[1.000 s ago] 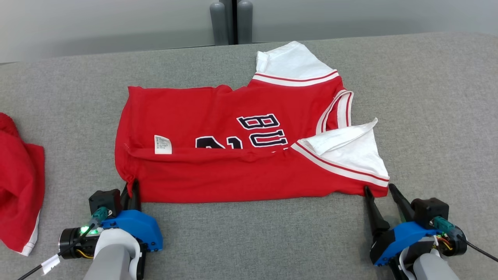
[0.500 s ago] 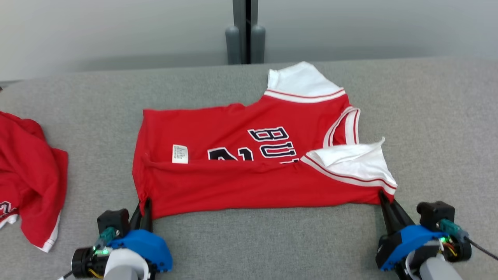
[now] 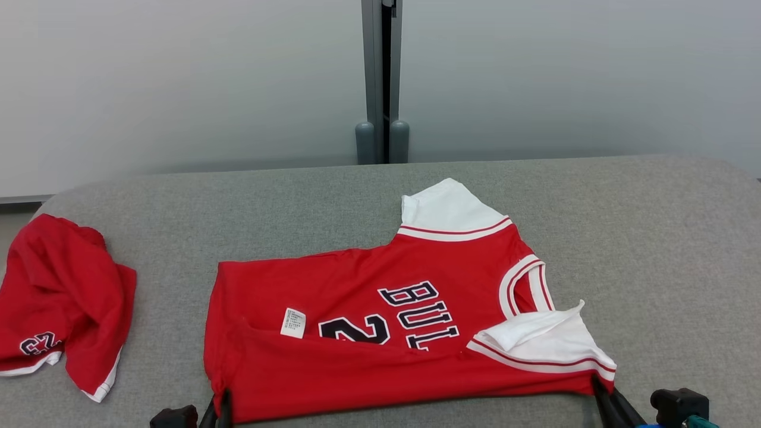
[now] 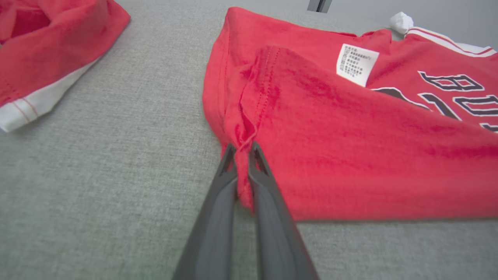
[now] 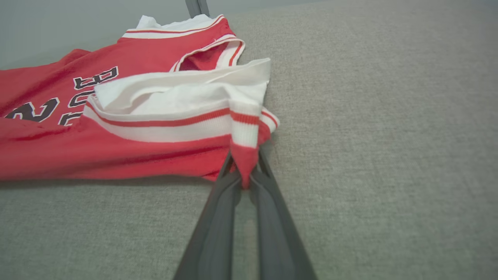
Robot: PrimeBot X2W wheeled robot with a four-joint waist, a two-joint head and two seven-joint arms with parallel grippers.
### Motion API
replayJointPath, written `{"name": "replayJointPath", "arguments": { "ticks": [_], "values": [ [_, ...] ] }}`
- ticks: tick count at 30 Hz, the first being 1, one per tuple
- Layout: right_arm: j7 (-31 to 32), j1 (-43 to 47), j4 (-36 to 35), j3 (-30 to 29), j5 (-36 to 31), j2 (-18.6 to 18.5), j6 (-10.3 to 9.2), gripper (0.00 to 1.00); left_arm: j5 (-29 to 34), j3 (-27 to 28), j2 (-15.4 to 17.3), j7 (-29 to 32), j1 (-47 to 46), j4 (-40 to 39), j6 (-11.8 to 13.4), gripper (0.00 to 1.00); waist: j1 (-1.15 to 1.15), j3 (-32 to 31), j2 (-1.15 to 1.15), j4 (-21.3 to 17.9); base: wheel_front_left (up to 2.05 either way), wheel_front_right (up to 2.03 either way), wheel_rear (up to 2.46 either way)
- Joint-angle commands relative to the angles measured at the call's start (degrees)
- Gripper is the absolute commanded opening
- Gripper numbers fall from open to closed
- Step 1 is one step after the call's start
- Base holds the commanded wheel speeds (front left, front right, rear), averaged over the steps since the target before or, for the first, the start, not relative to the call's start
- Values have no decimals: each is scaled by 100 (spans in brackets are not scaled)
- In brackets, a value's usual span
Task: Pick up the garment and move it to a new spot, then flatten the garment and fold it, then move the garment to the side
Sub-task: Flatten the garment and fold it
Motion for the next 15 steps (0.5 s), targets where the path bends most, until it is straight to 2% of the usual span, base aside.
{"name": "replayJointPath", "arguments": {
  "ticks": [1, 2, 3, 4, 8, 15],
  "values": [
    [-4, -7, -53, -59, 53, -65, -4, 19, -31, 6, 26, 1, -52, -58, 50, 0, 2, 89, 0, 20, 0, 0, 0],
    [-5, -71, -98, -75, 59, -51, -5, 100, -16, -11, 26, 1, -120, -102, 60, 34, 2, 134, 0, 29, 0, 0, 0],
    [-5, -152, -169, -103, 46, -50, -4, 100, 2, -35, 31, 4, -198, -130, 70, 94, 2, 193, 0, 39, 0, 0, 0],
    [-5, -226, -243, -127, 43, -45, -4, 100, 39, -61, 58, 16, -296, -161, 85, 100, 2, 244, 0, 52, 0, 0, 0],
    [-4, -545, -439, -202, -14, -66, -3, 100, 113, -123, 254, 270, -783, -372, 88, 100, 2, 467, 0, 74, 0, 0, 0],
    [78, -1416, -595, -49, -108, -124, -3, 100, 296, -224, 788, 1191, -1886, -688, 17, 100, 2, 897, 0, 0, 0, 0, 0]
  ]
}}
